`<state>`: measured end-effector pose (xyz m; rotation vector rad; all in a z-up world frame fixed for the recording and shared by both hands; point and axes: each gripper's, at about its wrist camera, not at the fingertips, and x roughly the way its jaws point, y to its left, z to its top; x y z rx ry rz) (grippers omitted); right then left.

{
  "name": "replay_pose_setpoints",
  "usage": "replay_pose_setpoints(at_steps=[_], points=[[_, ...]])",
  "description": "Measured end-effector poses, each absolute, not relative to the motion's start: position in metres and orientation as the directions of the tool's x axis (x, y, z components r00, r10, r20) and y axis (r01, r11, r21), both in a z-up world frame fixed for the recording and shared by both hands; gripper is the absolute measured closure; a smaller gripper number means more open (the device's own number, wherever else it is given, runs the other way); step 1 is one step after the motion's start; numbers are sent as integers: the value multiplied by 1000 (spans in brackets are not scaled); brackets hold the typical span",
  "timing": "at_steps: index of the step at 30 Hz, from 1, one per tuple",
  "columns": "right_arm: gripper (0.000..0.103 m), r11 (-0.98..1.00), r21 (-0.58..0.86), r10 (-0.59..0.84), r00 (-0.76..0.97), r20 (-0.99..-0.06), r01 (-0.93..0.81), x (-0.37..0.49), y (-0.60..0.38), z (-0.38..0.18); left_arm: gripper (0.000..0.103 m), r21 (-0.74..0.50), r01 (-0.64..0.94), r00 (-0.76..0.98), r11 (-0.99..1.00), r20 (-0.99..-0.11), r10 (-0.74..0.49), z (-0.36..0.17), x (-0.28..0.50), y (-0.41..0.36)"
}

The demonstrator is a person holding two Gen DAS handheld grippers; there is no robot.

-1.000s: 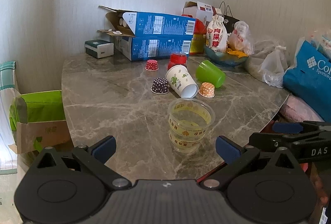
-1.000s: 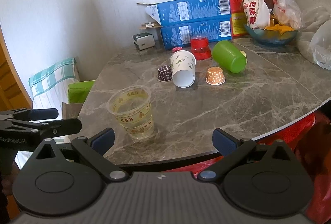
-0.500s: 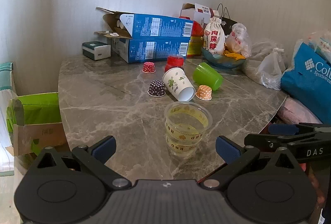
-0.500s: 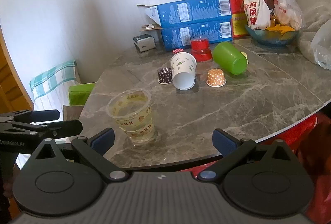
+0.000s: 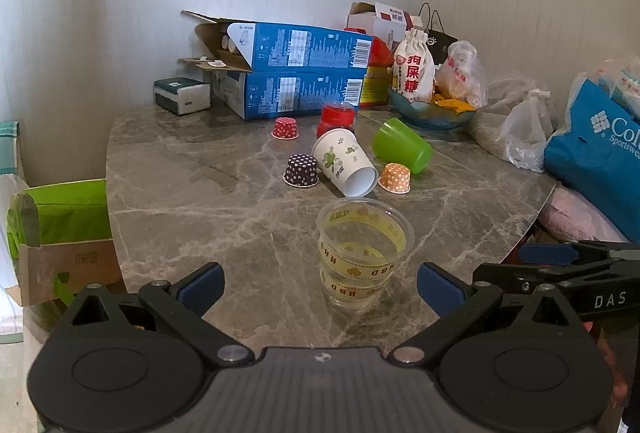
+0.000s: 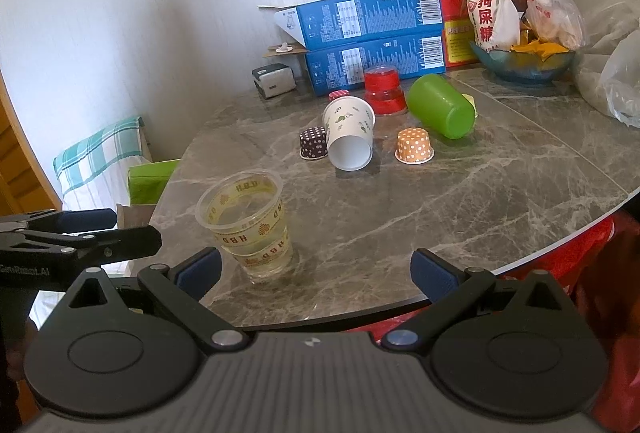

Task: Flip cup upright

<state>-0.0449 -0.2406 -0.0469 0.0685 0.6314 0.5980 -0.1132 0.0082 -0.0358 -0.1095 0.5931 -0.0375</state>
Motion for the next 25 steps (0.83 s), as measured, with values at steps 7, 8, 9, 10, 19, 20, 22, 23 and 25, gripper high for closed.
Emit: replay_pose_setpoints(at_steps=[7,8,9,10,19,20,22,23,25], points=[[1,829,240,547,641,-538,-506,-44,-240,-48,0,-112,-1,827,994,-559,-62,-38,-111,8],[1,829,240,547,641,-539,-505,-44,-240,-49,0,-113,-2,826,994,-560,-62,-38,-110,9],[1,829,240,546,641,-539,-505,-44,-240,-49,0,-115,-2,826,993,-560,-63,-38,-110,9],[1,830,240,546,641,-540,-504,-44,-240,-49,0,-116,-2,826,993,-560,-63,-39,-110,9],[1,827,242,549,637,-542,-507,-43,-240,-50,0,-130,9,836,992,-543,-79,-38,-112,8],[1,827,242,548,636,-543,-507,-43,-240,-51,0,-129,9,839,992,-538,-77,-38,-112,8],[1,827,242,548,634,-545,-507,-42,-239,-52,0,-124,10,843,992,-533,-75,-36,-112,8],[1,826,244,550,633,-545,-508,-42,-239,-52,0,-123,10,842,992,-534,-74,-37,-111,8],[1,821,253,559,627,-543,-513,-42,-239,-53,0,-124,-6,843,992,-535,-62,-37,-110,10]])
